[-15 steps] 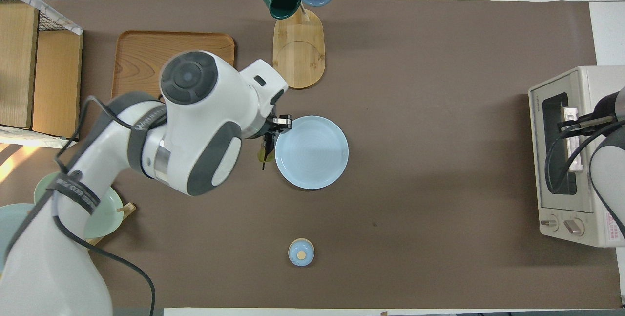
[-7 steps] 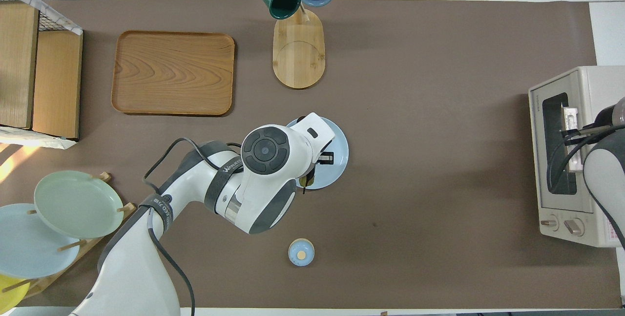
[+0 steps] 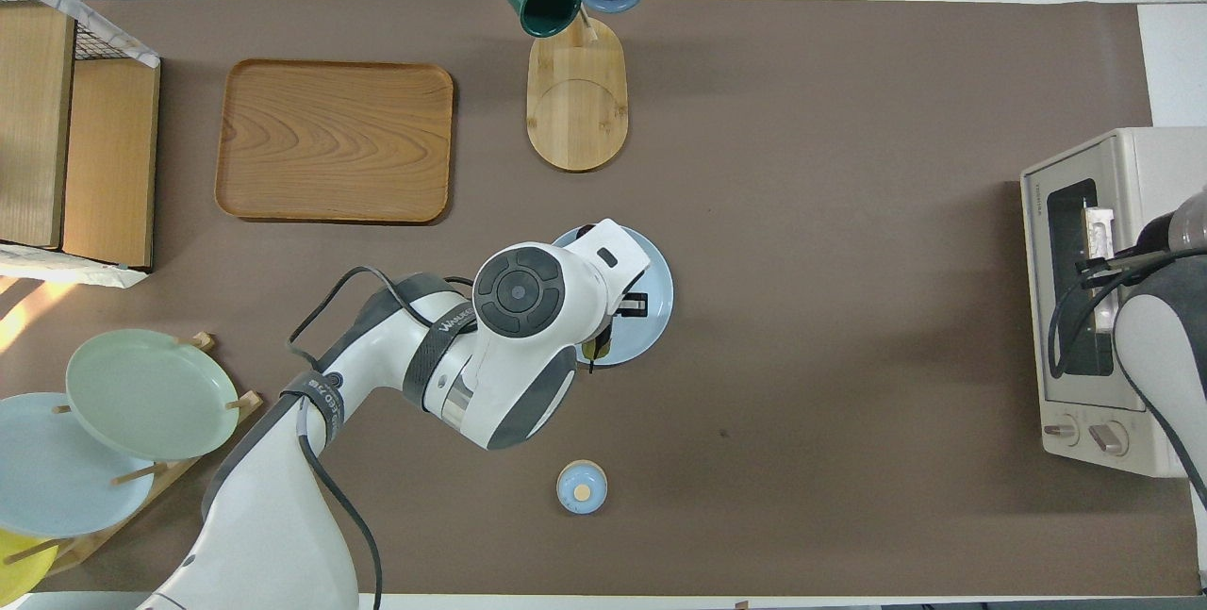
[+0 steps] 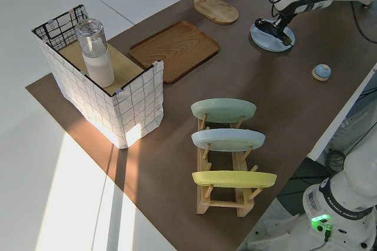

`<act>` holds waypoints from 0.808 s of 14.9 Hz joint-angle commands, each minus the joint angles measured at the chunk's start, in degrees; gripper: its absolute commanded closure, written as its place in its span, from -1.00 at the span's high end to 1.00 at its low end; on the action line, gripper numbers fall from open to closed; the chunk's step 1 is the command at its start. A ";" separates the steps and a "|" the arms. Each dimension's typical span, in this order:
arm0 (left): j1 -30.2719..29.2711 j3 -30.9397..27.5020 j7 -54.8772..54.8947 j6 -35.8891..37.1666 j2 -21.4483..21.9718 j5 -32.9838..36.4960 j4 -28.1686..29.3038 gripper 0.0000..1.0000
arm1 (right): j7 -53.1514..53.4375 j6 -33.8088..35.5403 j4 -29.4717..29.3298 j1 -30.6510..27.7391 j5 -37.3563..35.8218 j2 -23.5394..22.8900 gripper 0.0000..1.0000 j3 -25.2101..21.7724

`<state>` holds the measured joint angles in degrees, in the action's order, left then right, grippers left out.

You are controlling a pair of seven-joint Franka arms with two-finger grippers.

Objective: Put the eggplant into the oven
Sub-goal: 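Release the eggplant onto the plate while the right gripper opens the oven door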

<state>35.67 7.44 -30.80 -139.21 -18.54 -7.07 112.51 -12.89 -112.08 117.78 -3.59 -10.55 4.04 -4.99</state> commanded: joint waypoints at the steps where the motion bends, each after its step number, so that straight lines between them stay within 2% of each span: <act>1: 0.38 -1.02 0.56 -0.01 0.52 -0.49 -0.70 1.00 | 1.10 -4.28 5.78 1.56 -0.26 0.36 -1.00 0.24; 3: -1.46 -1.20 1.26 4.10 1.92 -0.49 -2.98 1.00 | 2.78 -5.25 6.05 3.06 0.44 -0.60 -1.00 0.24; 5: -5.06 -1.02 3.19 12.43 2.46 -0.49 -8.24 1.00 | 4.10 -8.05 6.14 4.99 2.28 -2.53 -1.00 0.24; 8: -10.42 -0.93 6.09 21.15 3.42 -0.84 -14.40 1.00 | 6.91 -12.97 6.49 7.45 2.55 -5.96 -1.00 0.24; 12: -19.64 -1.02 14.59 30.82 5.53 -0.84 -18.46 1.00 | 9.02 -18.51 10.44 8.51 2.55 -6.05 -1.00 0.33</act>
<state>20.41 6.06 -21.31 -113.18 -13.81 -7.07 95.73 -4.54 -126.25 126.66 5.99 -6.82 -1.48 -3.92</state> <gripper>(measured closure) 0.000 0.991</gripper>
